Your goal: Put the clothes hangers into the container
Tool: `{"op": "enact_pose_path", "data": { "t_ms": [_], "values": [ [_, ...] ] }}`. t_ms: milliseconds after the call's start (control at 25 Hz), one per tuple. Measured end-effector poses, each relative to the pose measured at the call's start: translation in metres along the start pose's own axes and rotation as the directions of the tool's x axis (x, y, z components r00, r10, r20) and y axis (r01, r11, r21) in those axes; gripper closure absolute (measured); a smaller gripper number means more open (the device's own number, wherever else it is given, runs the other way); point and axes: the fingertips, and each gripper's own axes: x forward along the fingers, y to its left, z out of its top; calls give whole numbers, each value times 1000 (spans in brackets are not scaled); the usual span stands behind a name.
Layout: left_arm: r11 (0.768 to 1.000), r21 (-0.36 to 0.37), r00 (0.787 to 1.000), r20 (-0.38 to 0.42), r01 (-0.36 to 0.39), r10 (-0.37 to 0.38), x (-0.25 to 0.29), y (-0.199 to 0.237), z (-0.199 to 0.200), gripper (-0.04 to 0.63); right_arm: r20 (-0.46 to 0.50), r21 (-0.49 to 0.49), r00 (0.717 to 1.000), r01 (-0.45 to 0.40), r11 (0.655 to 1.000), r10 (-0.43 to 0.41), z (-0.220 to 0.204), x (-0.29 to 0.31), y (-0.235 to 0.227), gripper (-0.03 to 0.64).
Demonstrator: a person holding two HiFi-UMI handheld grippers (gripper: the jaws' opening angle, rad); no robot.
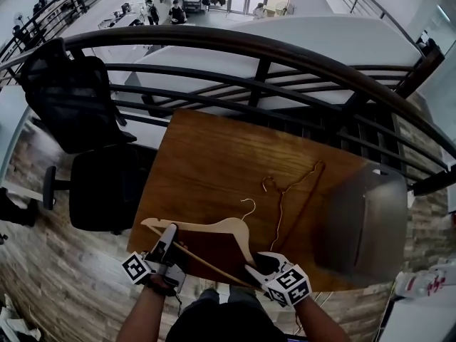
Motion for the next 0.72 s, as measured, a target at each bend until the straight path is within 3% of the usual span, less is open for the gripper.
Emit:
{"op": "enact_pose_path", "data": {
  "t_ms": [160, 280, 400, 720],
  "values": [
    [998, -33, 998, -25, 61, -61, -6, -12, 4, 534, 68, 62, 989, -135, 989, 131, 14, -2, 20, 440],
    [993, -58, 993, -39, 104, -107, -10, -22, 11, 535, 137, 145, 950, -299, 943, 280, 25, -5, 43, 454],
    [987, -66, 987, -55, 146, -150, -16, -31, 16, 535, 210, 205, 904, -412, 888, 371, 35, -13, 59, 440],
    [970, -70, 961, -138, 232, -239, -21, -59, 12, 532, 345, 247, 832, -527, 813, 434, 64, -14, 77, 459]
  ]
}}
